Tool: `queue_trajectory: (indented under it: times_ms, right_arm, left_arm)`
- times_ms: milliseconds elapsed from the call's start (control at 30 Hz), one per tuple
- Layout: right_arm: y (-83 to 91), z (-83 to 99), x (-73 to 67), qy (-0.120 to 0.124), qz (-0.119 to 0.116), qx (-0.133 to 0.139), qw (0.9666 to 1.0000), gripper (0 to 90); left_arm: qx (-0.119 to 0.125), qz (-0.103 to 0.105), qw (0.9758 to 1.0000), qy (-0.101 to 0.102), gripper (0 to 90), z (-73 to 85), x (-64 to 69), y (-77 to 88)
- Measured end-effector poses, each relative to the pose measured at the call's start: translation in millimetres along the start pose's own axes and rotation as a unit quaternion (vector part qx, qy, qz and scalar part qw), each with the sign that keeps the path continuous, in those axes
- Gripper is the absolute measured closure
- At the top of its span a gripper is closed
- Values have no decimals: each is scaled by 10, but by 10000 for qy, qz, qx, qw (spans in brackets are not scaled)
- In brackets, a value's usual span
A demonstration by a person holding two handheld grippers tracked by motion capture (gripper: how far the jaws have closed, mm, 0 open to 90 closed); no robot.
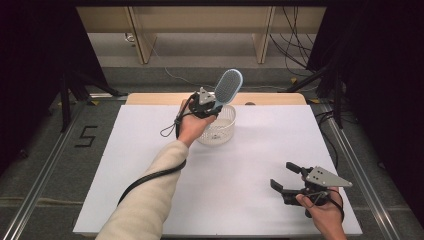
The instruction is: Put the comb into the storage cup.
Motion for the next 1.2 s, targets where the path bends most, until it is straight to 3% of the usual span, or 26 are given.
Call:
queue_trajectory:
  times_ms: [100, 233, 533, 900, 1200]
  right_arm:
    - [0, 1, -1, 1, -1, -7, 10000, 154]
    - [1, 1, -1, 3, 0, -7, 10000, 154]
    - [-9, 2, -10, -5, 8, -6, 10000, 154]
    - [-9, 3, -11, 4, 25, -32, 10000, 154]
    - [-13, 3, -11, 12, 42, -27, 10000, 154]
  left_arm:
    - [-93, 52, 9999, 77, 673, 17, -8, 1]
    - [-134, 213, 9997, 76, 503, 35, -4, 38]
    - [-48, 179, 9997, 170, 314, -14, -42, 224]
    - [-286, 94, 9991, 284, 40, 28, -127, 557]
    - [-415, -117, 9987, 263, 0, 174, -212, 771]
Point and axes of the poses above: each handheld gripper's, and its own axes: y roughly backward along the jaws, z roughly out of its underside, x roughly to its right, the point moved 2 cm from there along -y, roughly forward along the jaws, and after that the axes turned 1 degree about -z, right-handed, at the moved point
